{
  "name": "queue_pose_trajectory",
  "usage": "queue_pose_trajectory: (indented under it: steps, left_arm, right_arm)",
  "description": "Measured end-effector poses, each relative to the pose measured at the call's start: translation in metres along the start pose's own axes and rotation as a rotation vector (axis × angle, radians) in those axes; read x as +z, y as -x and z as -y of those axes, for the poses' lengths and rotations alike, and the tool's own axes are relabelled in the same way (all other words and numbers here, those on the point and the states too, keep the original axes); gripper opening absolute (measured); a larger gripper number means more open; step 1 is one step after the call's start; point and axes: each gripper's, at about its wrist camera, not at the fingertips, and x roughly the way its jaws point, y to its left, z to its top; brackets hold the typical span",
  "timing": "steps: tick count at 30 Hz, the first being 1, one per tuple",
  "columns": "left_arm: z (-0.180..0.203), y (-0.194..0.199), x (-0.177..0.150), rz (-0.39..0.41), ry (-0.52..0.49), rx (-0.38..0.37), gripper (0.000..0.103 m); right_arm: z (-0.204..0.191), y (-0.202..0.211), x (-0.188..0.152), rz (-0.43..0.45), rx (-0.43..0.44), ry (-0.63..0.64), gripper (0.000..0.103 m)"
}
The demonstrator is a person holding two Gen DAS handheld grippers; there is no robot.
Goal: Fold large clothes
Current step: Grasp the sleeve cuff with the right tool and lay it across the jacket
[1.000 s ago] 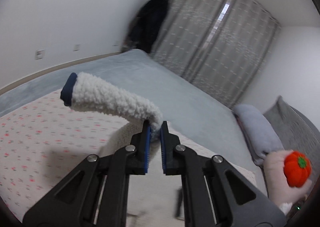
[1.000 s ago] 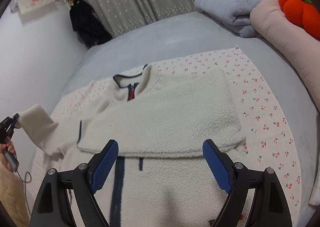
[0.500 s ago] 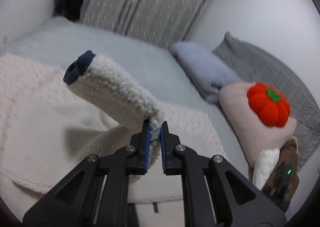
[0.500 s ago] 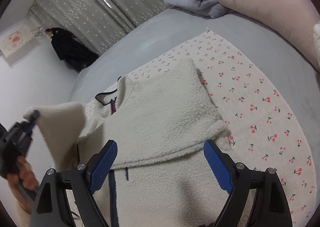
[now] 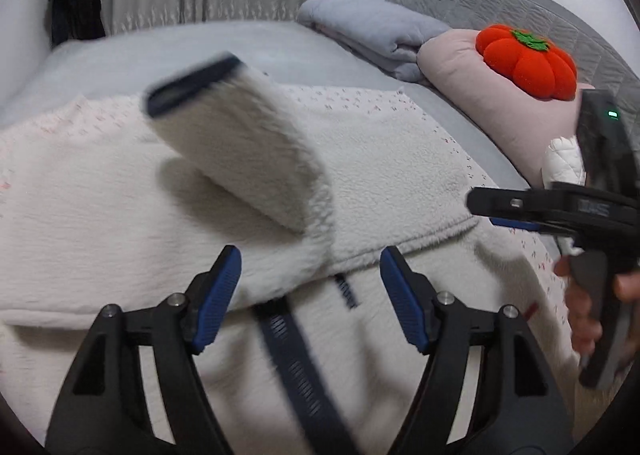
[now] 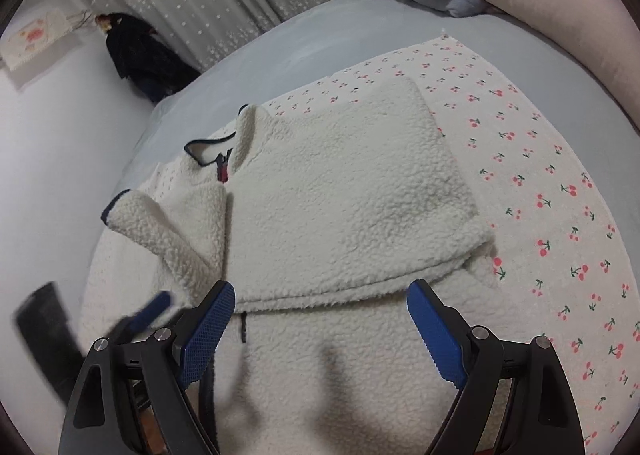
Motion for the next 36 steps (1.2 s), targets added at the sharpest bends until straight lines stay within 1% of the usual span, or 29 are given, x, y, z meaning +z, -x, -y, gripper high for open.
queue_pose_trajectory:
  steps: [2,3,4,5,6,8,10,11,12,14,15,16,17,18,19,20,21,22,23,24,25,26,27,28,30,32,34,35,36]
  left_arm:
    - [-0.022,0.028,-0.006,0.032,0.035,0.038,0.079]
    - [-0.039,0.042,-0.012,0.052,0.073,0.068,0.081]
    - [-0.057,0.055,-0.015,0.076,0.117,0.098,0.081]
    - [-0.063,0.058,-0.015,0.085,0.147,0.118,0.081]
    - [-0.081,0.065,-0.018,0.085,0.179,0.159,0.081]
    - [-0.117,0.083,-0.027,0.133,0.247,0.288,0.081]
    - [-0.148,0.095,-0.036,0.16,0.322,0.366,0.081]
    - [-0.164,0.097,-0.04,0.161,0.369,0.381,0.081]
    - [-0.172,0.096,-0.044,0.16,0.404,0.379,0.081]
    - [-0.184,0.094,-0.05,0.167,0.461,0.355,0.081]
    - [-0.188,0.093,-0.052,0.176,0.48,0.344,0.078]
    - [-0.188,0.092,-0.053,0.182,0.489,0.337,0.074]
    - [-0.187,0.086,-0.05,0.186,0.492,0.328,0.07]
    - [-0.184,0.084,-0.051,0.192,0.49,0.318,0.062]
    - [-0.181,0.08,-0.052,0.195,0.485,0.308,0.052]
    - [-0.179,0.074,-0.05,0.195,0.481,0.295,0.048]
    - [-0.178,0.069,-0.05,0.189,0.477,0.276,0.043]
    - [-0.177,0.065,-0.05,0.183,0.471,0.26,0.041]
    - [-0.174,0.06,-0.051,0.174,0.464,0.253,0.04]
    - [-0.175,0.056,-0.048,0.163,0.46,0.254,0.04]
    - [-0.174,0.051,-0.047,0.149,0.456,0.257,0.04]
    - [-0.172,0.047,-0.046,0.14,0.454,0.257,0.04]
    - [-0.17,0.044,-0.045,0.135,0.454,0.255,0.04]
    - [-0.168,0.042,-0.044,0.137,0.453,0.255,0.04]
    - [-0.165,0.041,-0.042,0.153,0.447,0.254,0.04]
    - [-0.162,0.039,-0.041,0.161,0.436,0.253,0.04]
    - [-0.159,0.035,-0.04,0.16,0.42,0.27,0.039]
    - [-0.158,0.033,-0.04,0.16,0.413,0.279,0.037]
    - [-0.157,0.032,-0.04,0.166,0.412,0.287,0.028]
  right_arm:
    - [-0.01,-0.004,-0.003,-0.002,-0.01,0.037,0.09]
    - [-0.016,-0.007,-0.005,-0.004,-0.013,0.057,0.09]
    - [-0.023,-0.01,-0.008,-0.006,-0.018,0.081,0.09]
    - [-0.031,-0.012,-0.012,-0.006,-0.023,0.105,0.09]
    - [-0.04,-0.014,-0.015,-0.003,-0.023,0.128,0.09]
    - [-0.059,-0.019,-0.018,-0.002,-0.005,0.175,0.09]
    - [-0.083,-0.028,-0.018,-0.002,0.005,0.23,0.09]
    - [-0.097,-0.033,-0.017,0.005,0.001,0.267,0.09]
    - [-0.112,-0.041,-0.015,0.015,-0.002,0.313,0.09]
    - [-0.135,-0.061,-0.008,0.033,-0.018,0.373,0.09]
    - [-0.144,-0.072,-0.004,0.041,-0.036,0.394,0.089]
    - [-0.151,-0.084,0.001,0.047,-0.055,0.411,0.085]
    - [-0.155,-0.093,0.006,0.051,-0.066,0.422,0.061]
    - [-0.156,-0.099,0.011,0.047,-0.058,0.431,0.039]
    - [-0.153,-0.1,0.017,0.042,-0.029,0.417,0.014]
    - [-0.146,-0.094,0.022,0.07,-0.015,0.382,0.015]
    - [-0.135,-0.082,0.027,0.116,0.004,0.341,0.014]
    - [-0.121,-0.069,0.03,0.165,0.029,0.282,0.014]
    - [-0.1,-0.059,0.032,0.182,0.055,0.199,0.015]
    - [-0.085,-0.055,0.033,0.173,0.072,0.15,0.025]
    - [-0.064,-0.052,0.033,0.155,0.103,0.085,0.032]
    - [-0.043,-0.051,0.032,0.131,0.13,0.026,0.051]
    - [-0.025,-0.05,0.031,0.113,0.158,-0.023,0.064]
    - [-0.002,-0.049,0.029,0.105,0.21,-0.088,0.067]
    - [0.027,-0.046,0.028,0.11,0.292,-0.18,0.068]
    - [0.048,-0.051,0.029,0.11,0.35,-0.263,0.068]
    - [0.051,-0.066,0.035,0.067,0.36,-0.288,0.068]
    - [0.046,-0.072,0.037,0.058,0.347,-0.27,0.068]
    - [0.038,-0.078,0.04,0.05,0.33,-0.237,0.064]
